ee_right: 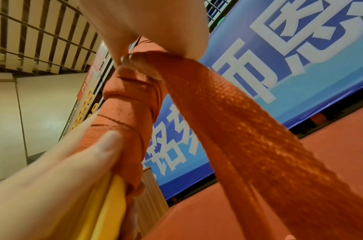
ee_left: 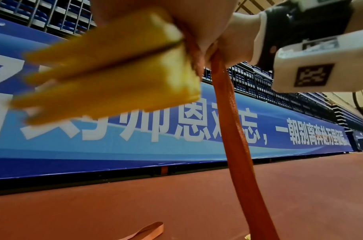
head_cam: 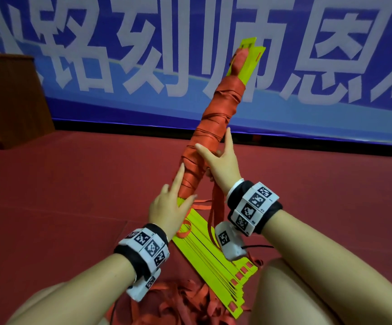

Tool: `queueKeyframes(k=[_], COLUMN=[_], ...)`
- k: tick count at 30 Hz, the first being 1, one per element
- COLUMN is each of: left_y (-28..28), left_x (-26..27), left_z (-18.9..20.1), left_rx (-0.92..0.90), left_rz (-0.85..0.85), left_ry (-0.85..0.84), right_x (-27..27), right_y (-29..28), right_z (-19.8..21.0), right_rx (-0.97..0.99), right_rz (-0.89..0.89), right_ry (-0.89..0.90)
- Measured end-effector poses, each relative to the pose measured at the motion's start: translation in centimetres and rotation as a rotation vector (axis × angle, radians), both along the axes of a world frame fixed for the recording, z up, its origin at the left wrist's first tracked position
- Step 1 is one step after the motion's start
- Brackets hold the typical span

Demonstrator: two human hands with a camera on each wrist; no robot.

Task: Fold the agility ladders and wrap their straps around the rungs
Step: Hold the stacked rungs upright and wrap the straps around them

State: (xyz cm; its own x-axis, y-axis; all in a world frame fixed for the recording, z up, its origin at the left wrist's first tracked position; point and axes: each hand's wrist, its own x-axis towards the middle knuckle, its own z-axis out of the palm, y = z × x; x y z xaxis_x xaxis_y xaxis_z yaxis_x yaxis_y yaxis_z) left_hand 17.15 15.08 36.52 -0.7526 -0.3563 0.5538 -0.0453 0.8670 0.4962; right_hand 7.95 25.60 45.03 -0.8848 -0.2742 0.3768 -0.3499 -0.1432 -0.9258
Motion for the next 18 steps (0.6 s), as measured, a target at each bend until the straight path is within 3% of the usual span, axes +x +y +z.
queueKeyframes(k=[2, 8, 12, 14, 18], left_y=[-0.2, -0.5, -0.9, -0.9, -0.5], left_x=[-0.1, -0.5, -0.4, -0.2, 0.0], left_z=[-0.2, 0.6, 1.0, 1.3, 1.7], left_rx=[0.057, 0.601, 1.037, 1.075, 0.921], left_rz=[-0.108, -0.393, -0.503, -0.532, -0.468], left_ry=[0.006, 0.040, -0.126, -0.181, -0.059], right_x=[-0.1, -0.2, -0.3, -0.5, -1.0], right_y=[0.2, 0.9, 1.4, 1.6, 2.2], right_z=[0.1, 0.5, 0.6, 0.7, 1.2], right_rx=[-0.019, -0.133, -0.195, -0.216, -0.208], right_rz=[-0.044, -0.017, 0.010, -0.005, 0.035], right_ry=[0.024, -0.008, 0.007, 0.023, 0.036])
